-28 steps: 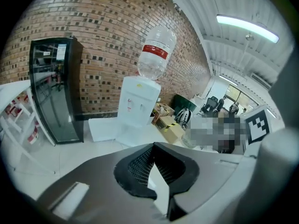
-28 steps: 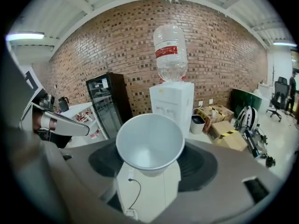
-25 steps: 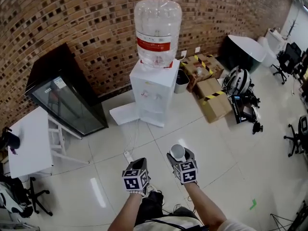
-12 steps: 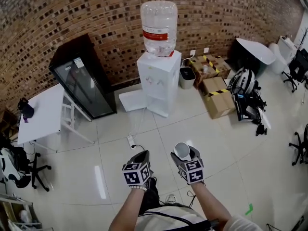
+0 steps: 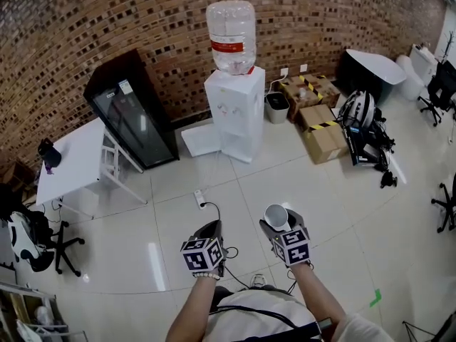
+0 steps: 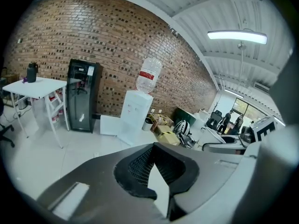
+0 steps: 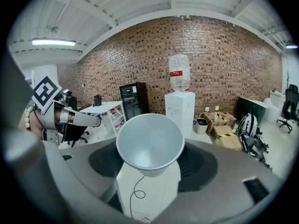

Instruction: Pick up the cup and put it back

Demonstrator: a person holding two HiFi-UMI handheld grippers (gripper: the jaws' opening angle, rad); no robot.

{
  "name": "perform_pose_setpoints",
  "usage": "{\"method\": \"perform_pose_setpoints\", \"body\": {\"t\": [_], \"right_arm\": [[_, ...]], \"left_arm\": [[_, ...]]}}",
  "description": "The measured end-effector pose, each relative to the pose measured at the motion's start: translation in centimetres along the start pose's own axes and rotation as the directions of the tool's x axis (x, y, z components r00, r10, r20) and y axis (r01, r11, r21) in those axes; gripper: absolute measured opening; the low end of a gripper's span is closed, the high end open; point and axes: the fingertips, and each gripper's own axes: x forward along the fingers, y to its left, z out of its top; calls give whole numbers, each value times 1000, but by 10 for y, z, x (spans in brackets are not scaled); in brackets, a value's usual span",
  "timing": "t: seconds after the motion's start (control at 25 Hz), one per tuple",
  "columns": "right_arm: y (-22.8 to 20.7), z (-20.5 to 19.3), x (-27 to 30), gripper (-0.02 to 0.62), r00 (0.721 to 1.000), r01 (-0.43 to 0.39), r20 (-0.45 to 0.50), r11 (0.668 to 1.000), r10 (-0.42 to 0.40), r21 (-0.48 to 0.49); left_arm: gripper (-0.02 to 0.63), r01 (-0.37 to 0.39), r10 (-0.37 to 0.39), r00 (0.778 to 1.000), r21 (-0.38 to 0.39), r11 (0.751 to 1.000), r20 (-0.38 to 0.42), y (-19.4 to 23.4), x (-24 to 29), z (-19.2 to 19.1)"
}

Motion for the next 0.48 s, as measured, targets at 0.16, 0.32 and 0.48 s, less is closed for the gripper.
{"method": "perform_pose_setpoints", "body": {"t": [0.16, 0.32, 0.48], "right_arm": [[17, 8, -5, 328, 1000, 7, 14, 1000, -7, -3], [54, 14, -7, 329, 1000, 17, 17, 1000, -17, -9], [84, 16, -9, 328, 999, 33, 20, 999, -32, -9]], "left_arm": [[0, 24, -25, 1000, 22, 999, 18, -2, -14, 3], [0, 43, -43, 999, 36, 998, 22, 11, -38, 0], [0, 62, -63, 998, 42, 997, 26, 28, -56, 0]]}}
